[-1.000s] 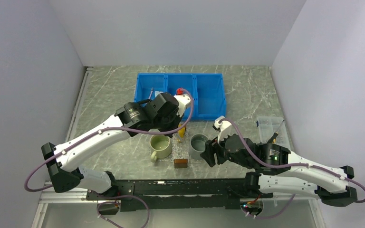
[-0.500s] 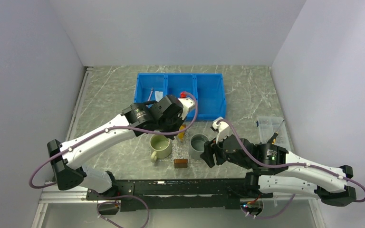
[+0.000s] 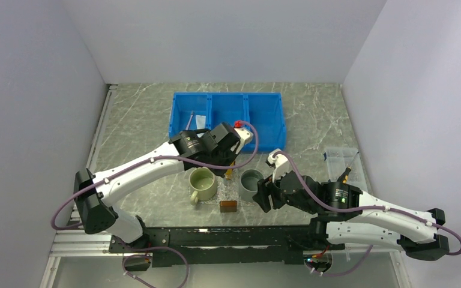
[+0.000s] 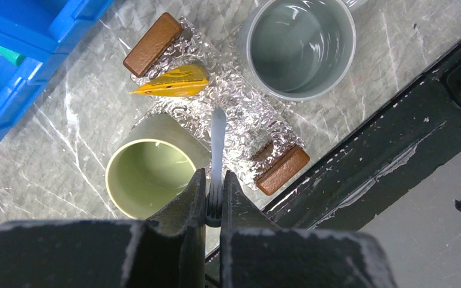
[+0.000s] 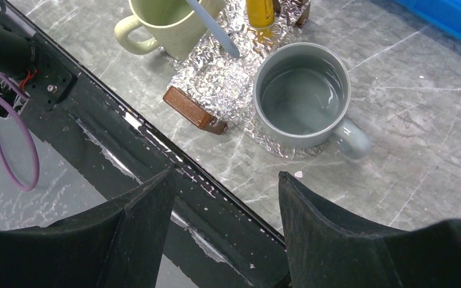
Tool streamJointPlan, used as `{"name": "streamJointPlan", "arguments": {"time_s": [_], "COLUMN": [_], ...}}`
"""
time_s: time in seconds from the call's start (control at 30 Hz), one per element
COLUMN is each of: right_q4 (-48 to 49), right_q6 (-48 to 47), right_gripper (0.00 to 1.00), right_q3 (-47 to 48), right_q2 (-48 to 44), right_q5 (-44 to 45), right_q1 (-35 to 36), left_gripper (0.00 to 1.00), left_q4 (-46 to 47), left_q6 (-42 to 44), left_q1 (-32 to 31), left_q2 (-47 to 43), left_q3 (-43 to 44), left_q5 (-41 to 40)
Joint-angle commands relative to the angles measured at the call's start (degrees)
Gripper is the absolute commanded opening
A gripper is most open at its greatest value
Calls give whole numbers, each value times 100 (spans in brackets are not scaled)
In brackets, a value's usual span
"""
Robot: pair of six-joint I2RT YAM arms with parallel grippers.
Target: Prepare toiletry sets of a toothbrush and toothpaste on the tray
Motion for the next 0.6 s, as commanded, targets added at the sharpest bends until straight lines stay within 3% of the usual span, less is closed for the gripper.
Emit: {"name": "streamJointPlan", "arguments": {"time_s": [0.0,0.57], "right_q4": [113,63], "right_q6": [90,162], "right_gripper": [65,65], "right_q3": [-35,-136], "right_q2": [-53,-179], "right_q5": [89,91], "right_q1": [-7,-4], "left_gripper": [0,0], "left_q4": [198,247], "left_q6": [74,73], "left_q1": [-27,-30], "left_q2": [73,307], "left_q3": [56,155], "left_q5": [-28,70]}}
